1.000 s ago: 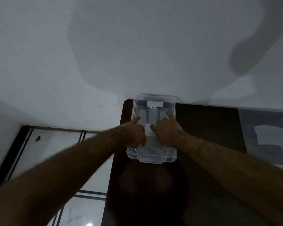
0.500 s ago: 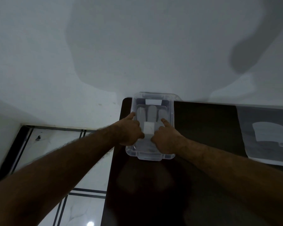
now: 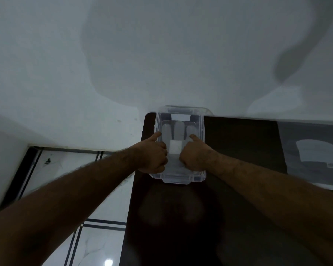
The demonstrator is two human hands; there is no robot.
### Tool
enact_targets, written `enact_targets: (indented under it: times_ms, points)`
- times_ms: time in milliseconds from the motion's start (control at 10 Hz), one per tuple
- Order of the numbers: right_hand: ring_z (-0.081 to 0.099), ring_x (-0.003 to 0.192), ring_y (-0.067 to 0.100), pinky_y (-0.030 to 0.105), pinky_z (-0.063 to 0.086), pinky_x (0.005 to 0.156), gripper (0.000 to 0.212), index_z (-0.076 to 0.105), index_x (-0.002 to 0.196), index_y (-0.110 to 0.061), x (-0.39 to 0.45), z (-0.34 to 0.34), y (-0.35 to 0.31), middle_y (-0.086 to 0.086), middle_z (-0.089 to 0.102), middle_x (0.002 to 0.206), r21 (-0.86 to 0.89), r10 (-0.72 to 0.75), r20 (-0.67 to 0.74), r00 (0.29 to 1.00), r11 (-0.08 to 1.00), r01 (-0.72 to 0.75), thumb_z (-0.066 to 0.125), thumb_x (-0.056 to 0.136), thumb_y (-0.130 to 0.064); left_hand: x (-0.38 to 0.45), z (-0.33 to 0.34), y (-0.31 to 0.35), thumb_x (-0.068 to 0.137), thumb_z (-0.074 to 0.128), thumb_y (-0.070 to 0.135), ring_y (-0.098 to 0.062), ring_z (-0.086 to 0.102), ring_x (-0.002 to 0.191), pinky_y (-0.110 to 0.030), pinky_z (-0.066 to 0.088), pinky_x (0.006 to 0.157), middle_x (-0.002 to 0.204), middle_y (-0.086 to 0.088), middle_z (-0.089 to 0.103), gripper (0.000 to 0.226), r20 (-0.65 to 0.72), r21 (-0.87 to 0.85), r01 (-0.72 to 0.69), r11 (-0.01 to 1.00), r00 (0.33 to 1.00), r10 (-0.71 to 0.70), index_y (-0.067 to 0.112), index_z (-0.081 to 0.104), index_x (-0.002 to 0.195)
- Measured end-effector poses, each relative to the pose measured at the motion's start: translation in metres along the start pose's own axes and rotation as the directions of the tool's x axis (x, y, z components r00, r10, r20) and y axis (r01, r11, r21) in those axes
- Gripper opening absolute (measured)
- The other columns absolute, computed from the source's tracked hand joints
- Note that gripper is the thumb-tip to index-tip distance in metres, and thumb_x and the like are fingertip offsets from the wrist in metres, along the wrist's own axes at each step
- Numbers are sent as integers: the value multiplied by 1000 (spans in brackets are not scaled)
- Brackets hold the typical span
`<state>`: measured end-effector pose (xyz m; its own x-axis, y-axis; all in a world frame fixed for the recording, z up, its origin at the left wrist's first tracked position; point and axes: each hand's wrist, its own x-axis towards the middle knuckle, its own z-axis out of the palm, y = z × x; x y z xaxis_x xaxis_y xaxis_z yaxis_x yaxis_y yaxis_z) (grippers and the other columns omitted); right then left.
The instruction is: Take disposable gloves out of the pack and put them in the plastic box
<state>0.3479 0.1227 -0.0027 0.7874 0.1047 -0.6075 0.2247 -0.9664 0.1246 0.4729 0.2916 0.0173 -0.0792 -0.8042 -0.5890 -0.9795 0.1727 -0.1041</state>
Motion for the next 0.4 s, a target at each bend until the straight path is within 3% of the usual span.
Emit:
enact_targets:
  times_ms: [200,300,400]
  points:
    - [58,134,28,68,6,128,34,67,130,-23,-10,7,-6,6,69,131,19,7,42,999,1000,-8,59,102,-40,-5,-5,11,110,32,51,-23,53,140,-71,-7,124,121,2,75,50,73,-87,28,996,997,-22,27,74,124]
    - [63,125,26,68,4,126,29,72,118,-23,-20,6,-3,4,74,118,97,54,-136,989,994,-41,57,102,-42,-12,-11,14,108,27,52,-20,52,142,-69,-5,124,127,4,73,55,-36,-151,70,986,996,-77,27,72,127]
    - [69,107,23,63,5,127,32,74,104,-23,-35,12,0,1,76,98,177,148,-362,920,980,-89,50,103,-44,-19,-10,21,99,12,55,-18,54,140,-66,2,126,128,7,74,73,-212,-168,157,973,958,-192,29,74,126]
